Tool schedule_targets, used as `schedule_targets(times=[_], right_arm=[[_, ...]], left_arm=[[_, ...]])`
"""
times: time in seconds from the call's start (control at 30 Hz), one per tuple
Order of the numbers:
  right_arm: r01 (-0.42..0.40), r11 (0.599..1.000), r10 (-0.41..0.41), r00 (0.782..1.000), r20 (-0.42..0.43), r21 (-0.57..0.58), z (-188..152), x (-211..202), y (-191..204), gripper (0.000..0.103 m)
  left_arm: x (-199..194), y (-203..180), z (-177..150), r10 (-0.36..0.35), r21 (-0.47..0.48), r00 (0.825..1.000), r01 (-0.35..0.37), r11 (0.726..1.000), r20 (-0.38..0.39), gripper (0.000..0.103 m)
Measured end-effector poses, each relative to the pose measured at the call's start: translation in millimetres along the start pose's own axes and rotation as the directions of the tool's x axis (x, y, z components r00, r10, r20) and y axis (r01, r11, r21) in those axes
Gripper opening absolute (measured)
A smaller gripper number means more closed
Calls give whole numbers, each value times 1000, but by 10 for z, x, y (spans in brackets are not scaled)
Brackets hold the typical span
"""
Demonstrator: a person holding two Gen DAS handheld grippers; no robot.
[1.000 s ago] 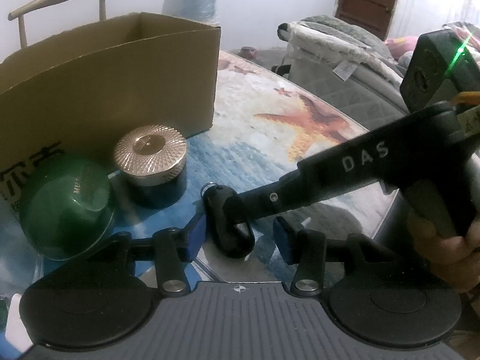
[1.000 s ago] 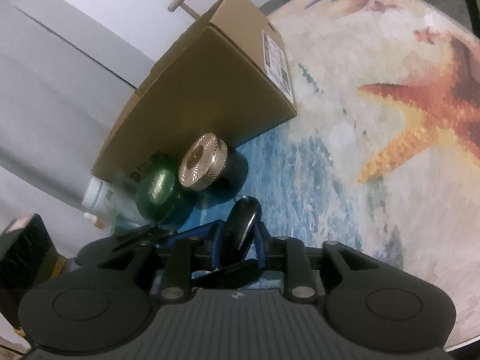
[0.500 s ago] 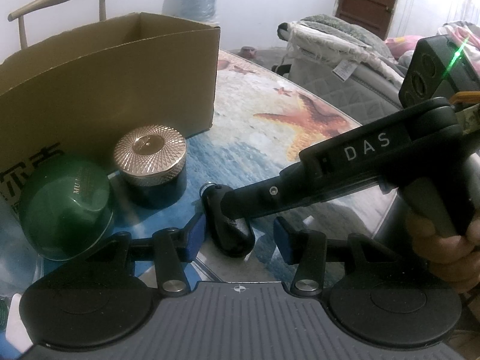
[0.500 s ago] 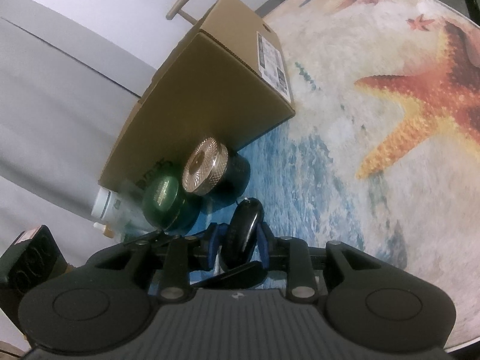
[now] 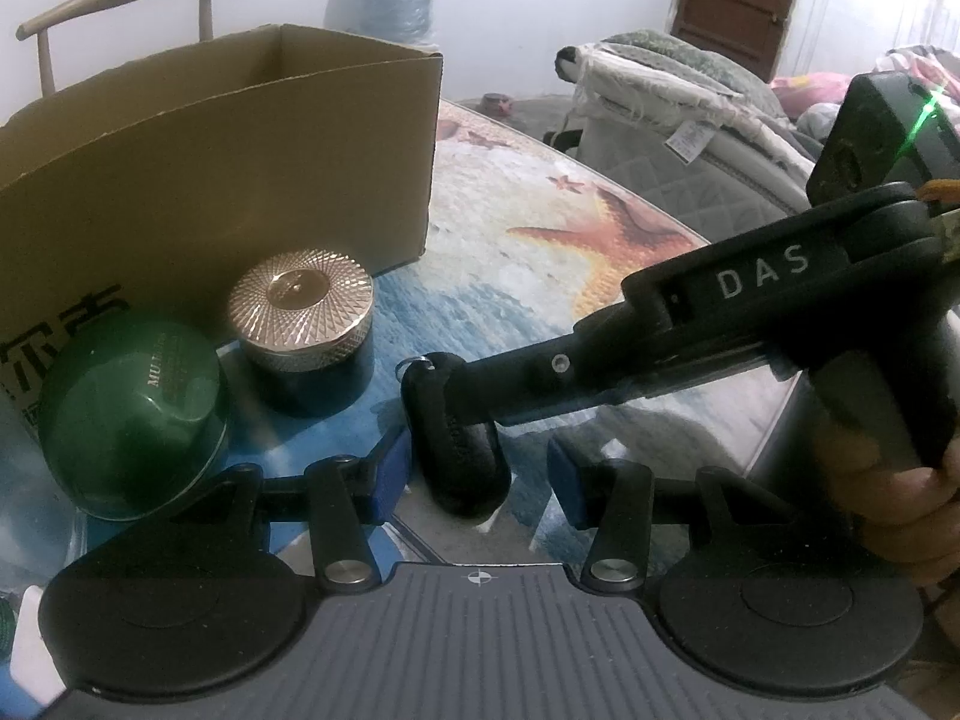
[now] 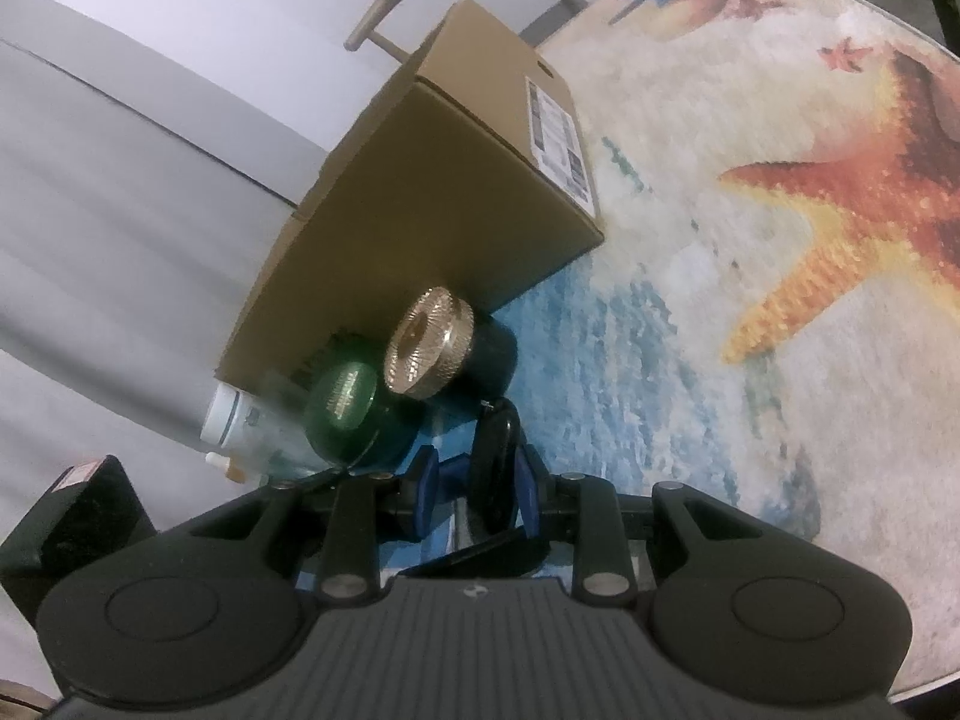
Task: Organize rigid objects
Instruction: 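Hold the key fob in the right gripper and adjust the grip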
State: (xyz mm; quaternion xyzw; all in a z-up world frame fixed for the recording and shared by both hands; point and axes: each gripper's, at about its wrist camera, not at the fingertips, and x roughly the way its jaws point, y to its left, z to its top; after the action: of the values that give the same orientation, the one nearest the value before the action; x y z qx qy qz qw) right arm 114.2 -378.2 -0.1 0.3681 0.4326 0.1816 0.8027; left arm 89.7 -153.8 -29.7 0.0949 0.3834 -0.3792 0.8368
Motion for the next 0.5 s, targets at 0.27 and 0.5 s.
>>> schedule_targets(times=[0.27, 0.5], right_arm=[[-29, 1000, 29, 1000, 5, -9, -7, 24, 63, 30], [-31, 999, 31, 1000, -6, -7, -14, 75, 36, 30]], left_arm=[[-5, 18, -2, 3, -16, 1000, -2, 1000, 5, 48], [-20, 48, -16, 33, -37, 999, -33, 999, 14, 37]])
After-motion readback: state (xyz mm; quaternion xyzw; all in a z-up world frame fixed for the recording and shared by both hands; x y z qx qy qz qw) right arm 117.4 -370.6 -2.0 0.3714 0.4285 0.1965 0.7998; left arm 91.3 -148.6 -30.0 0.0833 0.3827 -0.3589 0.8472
